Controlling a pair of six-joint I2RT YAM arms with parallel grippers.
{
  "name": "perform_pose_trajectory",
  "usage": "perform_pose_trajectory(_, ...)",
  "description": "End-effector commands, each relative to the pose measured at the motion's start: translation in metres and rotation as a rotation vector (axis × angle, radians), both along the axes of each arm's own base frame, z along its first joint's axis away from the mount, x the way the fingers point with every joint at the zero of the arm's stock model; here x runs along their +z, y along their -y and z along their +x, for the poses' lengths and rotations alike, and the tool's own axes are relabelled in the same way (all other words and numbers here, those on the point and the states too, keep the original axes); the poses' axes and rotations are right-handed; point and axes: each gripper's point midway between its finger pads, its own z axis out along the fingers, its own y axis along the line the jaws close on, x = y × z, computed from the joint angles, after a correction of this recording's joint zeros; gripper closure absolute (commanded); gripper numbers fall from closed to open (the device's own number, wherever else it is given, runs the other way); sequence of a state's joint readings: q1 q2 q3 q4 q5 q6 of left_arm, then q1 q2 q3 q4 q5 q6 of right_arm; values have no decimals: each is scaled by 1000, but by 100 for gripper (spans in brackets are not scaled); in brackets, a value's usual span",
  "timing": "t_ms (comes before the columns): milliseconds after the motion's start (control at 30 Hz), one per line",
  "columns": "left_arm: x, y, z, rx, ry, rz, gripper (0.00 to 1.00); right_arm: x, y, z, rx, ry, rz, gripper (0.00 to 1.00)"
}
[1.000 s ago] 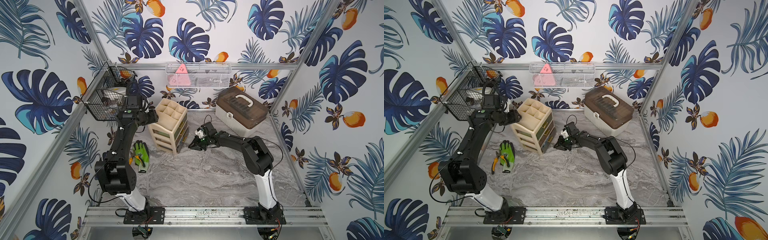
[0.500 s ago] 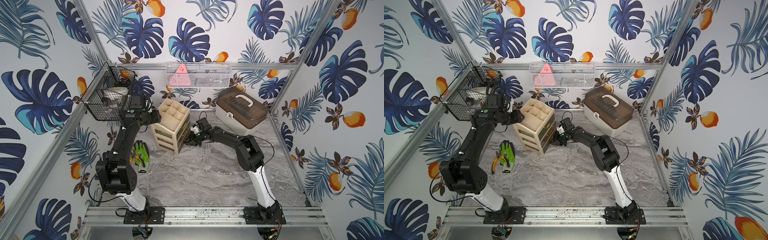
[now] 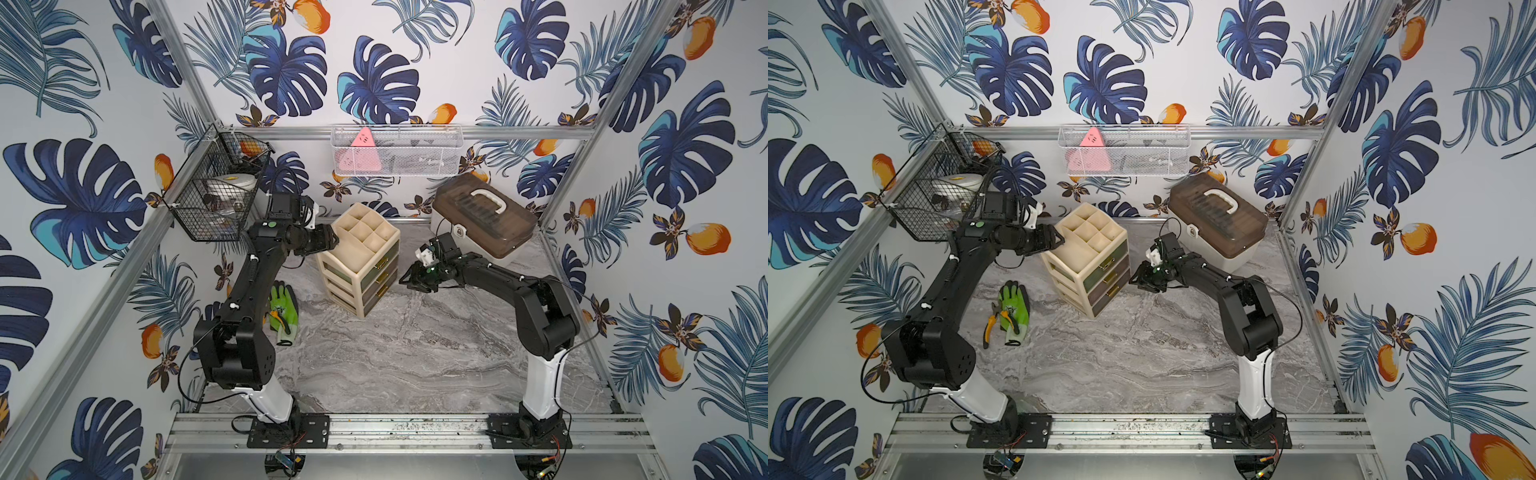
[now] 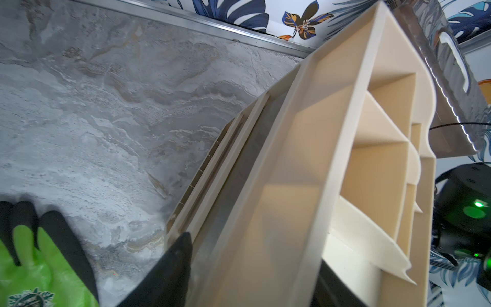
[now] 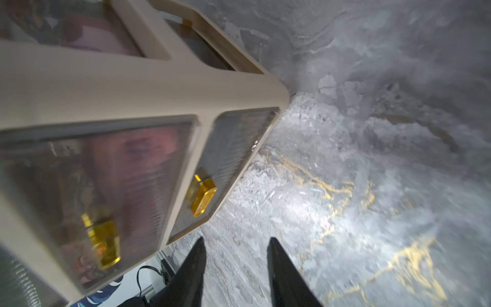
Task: Sort the rolls of trash bags by color and place them into the drawer
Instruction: Adjust the storage box at the center of the board.
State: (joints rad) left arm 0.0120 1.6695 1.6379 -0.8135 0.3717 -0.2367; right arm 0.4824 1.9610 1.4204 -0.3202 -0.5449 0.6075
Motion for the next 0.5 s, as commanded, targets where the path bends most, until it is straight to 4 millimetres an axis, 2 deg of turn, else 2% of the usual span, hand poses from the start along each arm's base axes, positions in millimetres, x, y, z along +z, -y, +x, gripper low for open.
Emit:
perform_pose_trajectory(0, -33, 13, -49, -42, -237, -18, 27, 8, 21, -6, 31, 83, -101, 51)
perform_pose_trajectory(167, 2, -3, -43, 42, -123, 34, 7, 29, 39, -11, 47, 172, -174, 36)
perform_pose_trajectory(267, 25, -13, -43, 80, -66, 50, 1, 39, 53, -11, 30, 214, -207, 29)
perform_pose_trajectory(333, 38, -32, -46, 136, -31, 56, 1, 47, 63, -11, 14, 240, -221, 24)
perform_pose_trajectory(467, 61, -56, -57, 217, 50, 69, 1, 63, 84, -10, -23, 276, -224, 15)
